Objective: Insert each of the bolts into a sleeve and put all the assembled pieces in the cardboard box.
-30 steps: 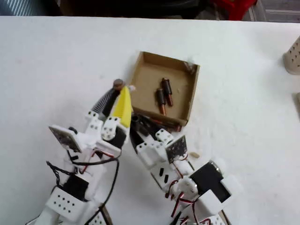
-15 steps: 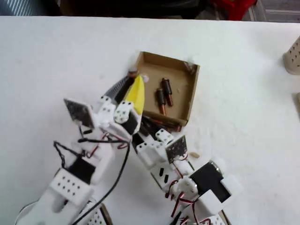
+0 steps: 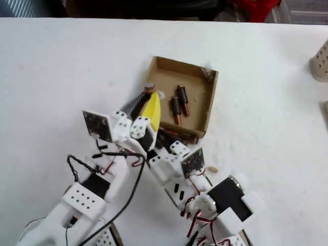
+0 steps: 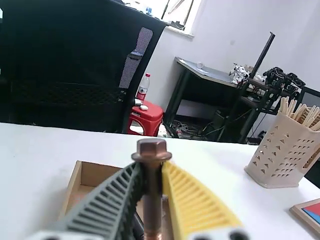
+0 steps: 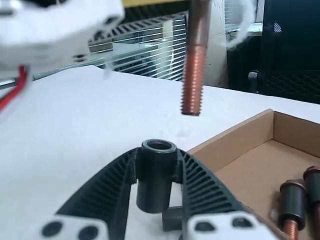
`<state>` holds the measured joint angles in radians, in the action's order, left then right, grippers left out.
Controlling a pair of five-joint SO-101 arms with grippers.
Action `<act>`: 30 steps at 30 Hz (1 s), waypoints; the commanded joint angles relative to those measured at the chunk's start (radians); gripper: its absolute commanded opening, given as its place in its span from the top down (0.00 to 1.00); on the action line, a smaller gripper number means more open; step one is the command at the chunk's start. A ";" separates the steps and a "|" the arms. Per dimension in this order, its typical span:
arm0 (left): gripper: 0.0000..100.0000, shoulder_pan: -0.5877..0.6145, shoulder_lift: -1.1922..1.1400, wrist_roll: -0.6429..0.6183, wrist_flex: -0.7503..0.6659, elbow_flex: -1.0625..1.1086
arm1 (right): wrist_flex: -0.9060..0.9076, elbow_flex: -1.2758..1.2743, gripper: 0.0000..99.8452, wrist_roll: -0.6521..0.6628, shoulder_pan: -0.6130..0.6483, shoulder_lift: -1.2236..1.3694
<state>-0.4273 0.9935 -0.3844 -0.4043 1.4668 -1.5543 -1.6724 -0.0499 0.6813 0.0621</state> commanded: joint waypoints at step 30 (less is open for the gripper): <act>0.98 -0.015 0.466 0.115 0.219 0.161 | 0.001 -0.009 0.98 -0.003 -0.001 0.002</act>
<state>-0.4304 1.3449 -0.2754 -0.2432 1.6356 -1.5528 -1.6724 -0.0499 0.6828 0.0621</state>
